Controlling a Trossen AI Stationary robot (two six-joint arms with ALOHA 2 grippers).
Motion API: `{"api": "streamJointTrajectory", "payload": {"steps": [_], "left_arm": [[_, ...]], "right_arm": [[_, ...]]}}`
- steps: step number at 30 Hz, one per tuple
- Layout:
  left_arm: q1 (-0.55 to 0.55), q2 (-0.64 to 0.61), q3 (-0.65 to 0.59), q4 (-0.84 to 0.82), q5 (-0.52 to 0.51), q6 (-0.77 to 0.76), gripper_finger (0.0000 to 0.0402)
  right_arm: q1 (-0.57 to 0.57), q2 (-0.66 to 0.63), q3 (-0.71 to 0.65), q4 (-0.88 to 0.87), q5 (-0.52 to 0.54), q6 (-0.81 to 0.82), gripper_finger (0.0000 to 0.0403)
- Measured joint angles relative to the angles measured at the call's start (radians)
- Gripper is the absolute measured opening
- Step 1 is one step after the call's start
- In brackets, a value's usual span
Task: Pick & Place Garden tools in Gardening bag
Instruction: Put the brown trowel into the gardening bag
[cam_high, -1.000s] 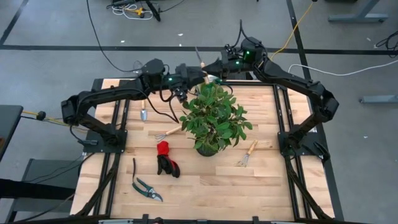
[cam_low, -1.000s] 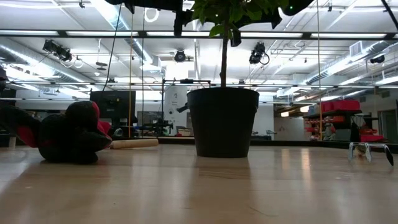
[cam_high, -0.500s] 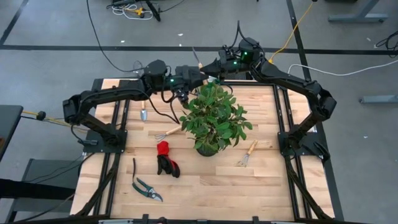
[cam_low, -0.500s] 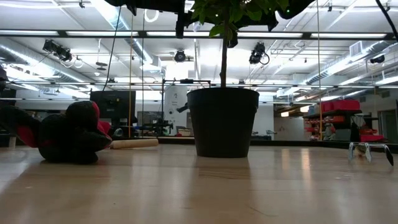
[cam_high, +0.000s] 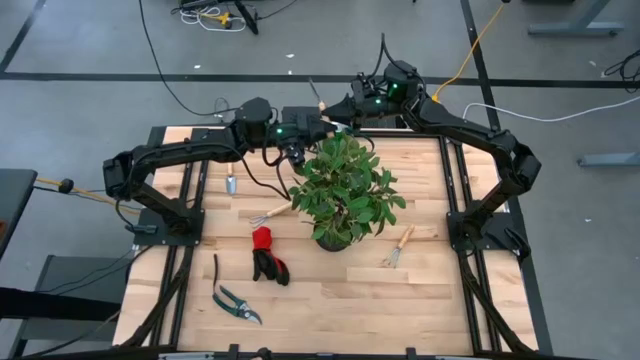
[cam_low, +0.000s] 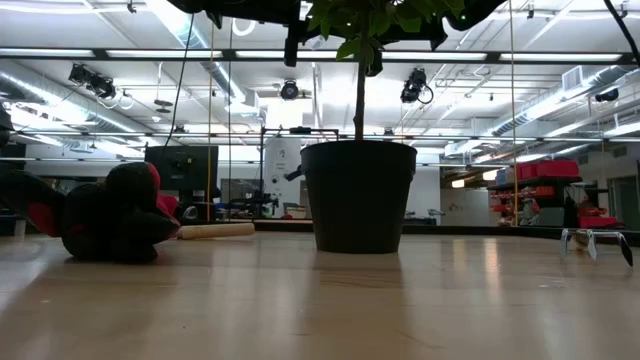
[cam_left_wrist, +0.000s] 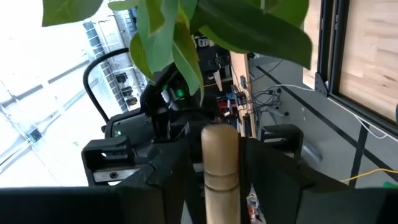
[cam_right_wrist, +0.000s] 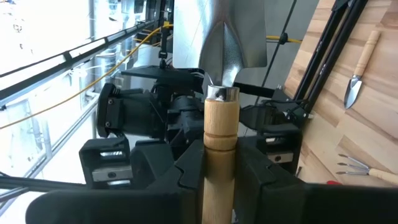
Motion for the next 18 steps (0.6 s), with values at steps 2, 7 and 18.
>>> {"api": "streamJointTrajectory", "payload": {"steps": [2, 7, 18], "left_arm": [[0.0, 0.0, 0.0, 0.0, -0.002, 0.0, 0.0164], [0.0, 0.0, 0.0, 0.0, -0.012, 0.0, 0.0163], [-0.019, 0.001, 0.0, 0.0, -0.016, 0.001, 0.0149]], "right_arm": [[0.008, 0.0, 0.0, 0.0, -0.001, 0.002, 0.0052], [0.028, 0.0, 0.0, 0.0, -0.002, 0.003, 0.0052], [0.032, 0.0, 0.0, 0.0, 0.01, 0.003, 0.0052]]}}
